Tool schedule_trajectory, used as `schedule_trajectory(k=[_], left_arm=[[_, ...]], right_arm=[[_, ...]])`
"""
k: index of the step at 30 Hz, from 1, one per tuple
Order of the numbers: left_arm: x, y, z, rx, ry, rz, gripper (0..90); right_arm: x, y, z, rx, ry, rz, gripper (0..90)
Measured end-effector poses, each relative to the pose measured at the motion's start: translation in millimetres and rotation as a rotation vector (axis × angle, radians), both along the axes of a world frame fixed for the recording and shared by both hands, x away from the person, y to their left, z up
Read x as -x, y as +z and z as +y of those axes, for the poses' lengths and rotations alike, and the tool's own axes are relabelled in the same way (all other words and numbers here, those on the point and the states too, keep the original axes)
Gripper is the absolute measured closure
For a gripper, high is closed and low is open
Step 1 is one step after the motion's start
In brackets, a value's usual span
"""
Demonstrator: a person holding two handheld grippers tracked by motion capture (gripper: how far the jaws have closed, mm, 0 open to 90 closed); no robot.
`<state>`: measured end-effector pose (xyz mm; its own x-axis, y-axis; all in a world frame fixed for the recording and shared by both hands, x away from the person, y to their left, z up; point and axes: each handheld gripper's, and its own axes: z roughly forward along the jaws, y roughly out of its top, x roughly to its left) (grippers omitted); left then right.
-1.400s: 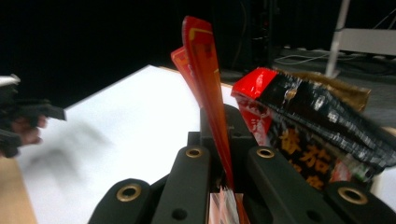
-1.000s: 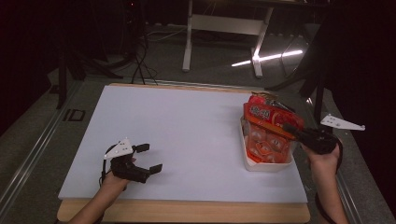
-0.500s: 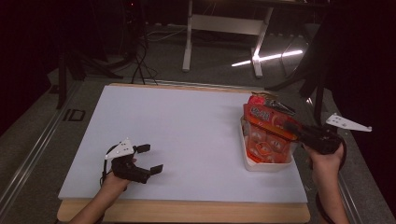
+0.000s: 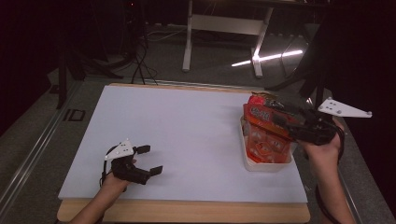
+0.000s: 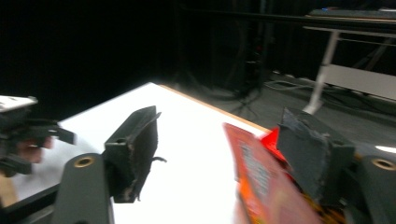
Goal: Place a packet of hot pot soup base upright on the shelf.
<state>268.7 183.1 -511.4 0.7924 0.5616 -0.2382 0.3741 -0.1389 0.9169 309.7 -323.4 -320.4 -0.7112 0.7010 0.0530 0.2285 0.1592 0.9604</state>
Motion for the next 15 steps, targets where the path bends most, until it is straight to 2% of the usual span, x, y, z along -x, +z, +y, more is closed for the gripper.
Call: schedule_trajectory(k=[5,7,8,9,11,12,13,15], left_arm=[[1.5,-0.3,-0.6,-0.011,-0.002,-0.004,1.7],[1.7,0.0,-0.6,-0.013,-0.003,-0.006,1.7],[1.9,0.4,-0.6,-0.010,-0.003,-0.008,1.7],[2.3,1.0,-0.6,-0.009,-0.002,-0.008,1.7],[2.5,1.2,-0.5,-0.010,-0.003,-0.009,1.7],[2.8,1.4,-0.4,-0.009,-0.002,-0.013,1.7],[2.9,1.5,-0.4,-0.010,-0.001,-0.013,1.7],[3.5,1.9,-0.5,-0.005,0.001,-0.017,1.7]], right_arm=[[3.5,-4.4,20.6,-0.028,0.049,-0.005,19.5],[3.9,-6.5,25.1,-0.025,0.063,0.001,17.1],[3.8,-8.5,28.5,-0.027,0.088,0.010,14.1],[3.3,-14.2,36.0,-0.025,0.109,0.028,13.6],[2.9,-16.6,38.2,-0.027,0.122,0.028,13.6],[2.9,-19.9,41.0,-0.024,0.126,0.023,13.6],[2.2,-27.0,46.5,0.004,0.136,0.039,13.6],[1.8,-30.8,49.3,0.014,0.142,0.053,13.6]])
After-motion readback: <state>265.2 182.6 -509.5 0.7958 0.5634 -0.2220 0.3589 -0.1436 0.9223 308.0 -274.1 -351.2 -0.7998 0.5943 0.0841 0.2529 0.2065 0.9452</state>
